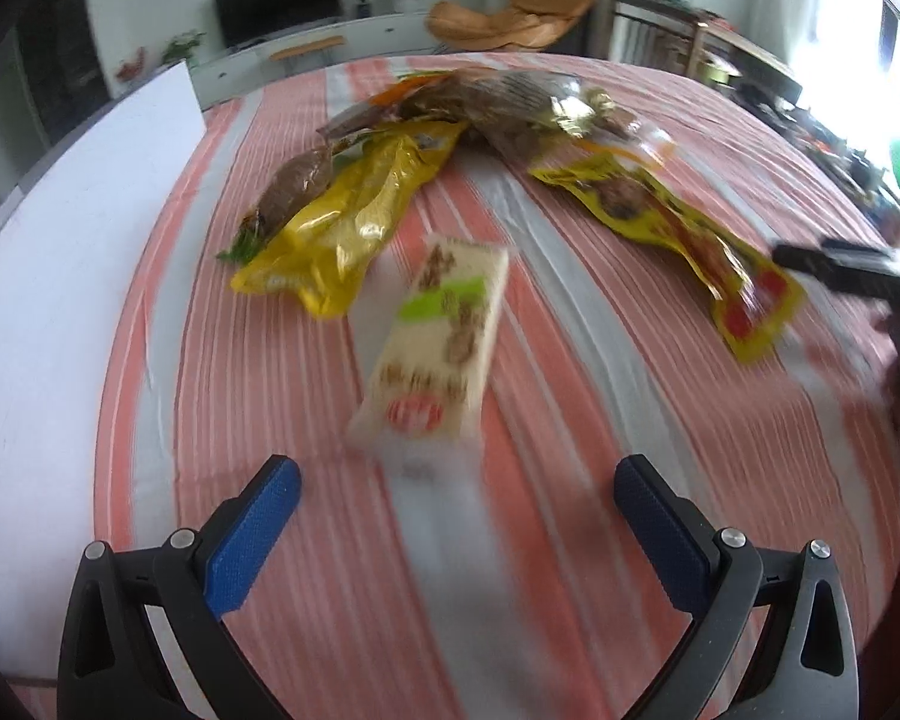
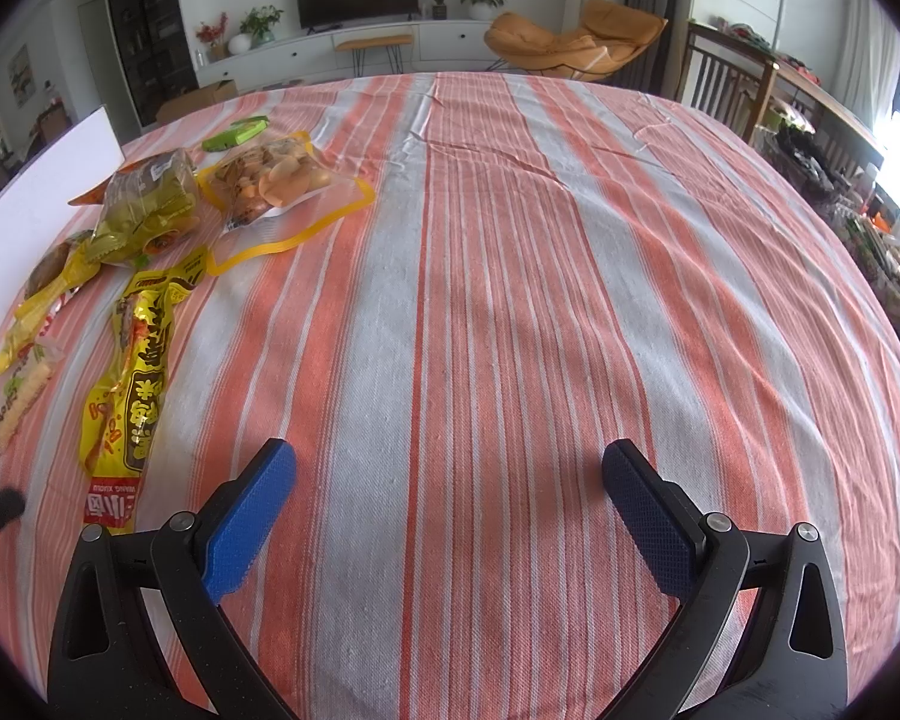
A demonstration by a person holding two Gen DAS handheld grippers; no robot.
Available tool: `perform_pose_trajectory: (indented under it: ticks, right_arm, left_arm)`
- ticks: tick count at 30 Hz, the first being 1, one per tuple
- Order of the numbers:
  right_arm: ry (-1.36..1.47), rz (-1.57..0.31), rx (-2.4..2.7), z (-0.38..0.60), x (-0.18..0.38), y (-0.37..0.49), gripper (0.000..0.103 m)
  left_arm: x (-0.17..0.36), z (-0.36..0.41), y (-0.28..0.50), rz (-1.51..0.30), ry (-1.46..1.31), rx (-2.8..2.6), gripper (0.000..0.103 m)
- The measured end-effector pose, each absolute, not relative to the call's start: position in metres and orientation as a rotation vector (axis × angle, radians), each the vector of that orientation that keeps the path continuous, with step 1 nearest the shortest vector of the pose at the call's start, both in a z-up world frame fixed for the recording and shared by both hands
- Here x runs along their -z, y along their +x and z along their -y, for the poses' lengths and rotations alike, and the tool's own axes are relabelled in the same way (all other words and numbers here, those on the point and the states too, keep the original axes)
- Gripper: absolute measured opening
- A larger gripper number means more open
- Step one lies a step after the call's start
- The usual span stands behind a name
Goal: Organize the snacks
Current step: 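Grasp the white rice-cake pack with left tool while right grasps yellow spicy-strip bag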
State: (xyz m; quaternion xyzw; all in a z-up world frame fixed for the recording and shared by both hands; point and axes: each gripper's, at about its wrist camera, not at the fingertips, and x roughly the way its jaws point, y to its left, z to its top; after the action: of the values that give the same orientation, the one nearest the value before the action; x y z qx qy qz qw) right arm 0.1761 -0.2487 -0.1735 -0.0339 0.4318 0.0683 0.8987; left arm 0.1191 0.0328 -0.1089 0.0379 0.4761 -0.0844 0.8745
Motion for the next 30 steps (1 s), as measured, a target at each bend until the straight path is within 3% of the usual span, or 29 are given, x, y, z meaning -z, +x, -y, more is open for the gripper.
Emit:
perform_pose_trajectory:
  ticks: [11, 15, 22, 24, 30]
  right_arm:
    - [-0.095, -0.958, -0.159, 0.246, 0.174, 0.189, 0.101]
    - [0.024, -0.956, -0.302, 0.222, 0.143, 0.190, 0.101]
    - [-0.303, -1.026, -0.439, 0.109, 0.166, 0.201, 0.099]
    - [-0.286, -1.034, -0.443, 0.101, 0.172, 0.202, 0.056]
    - [-0.147, -1.071, -0.373, 0.134, 0.164, 0.171, 0.051]
  left_arm:
    - [0.109, -0.040, 0.112, -0.973, 0.074, 0.180, 0.103]
    - [0.109, -0.040, 0.112, -0.974, 0.075, 0.175, 0.103]
    - [0.109, -0.041, 0.112, -0.973, 0.074, 0.176, 0.103]
    - [0.110, -0.041, 0.111, -0.972, 0.074, 0.175, 0.103]
    - [0.105, -0.044, 0.119, -0.989, 0.026, 0.211, 0.103]
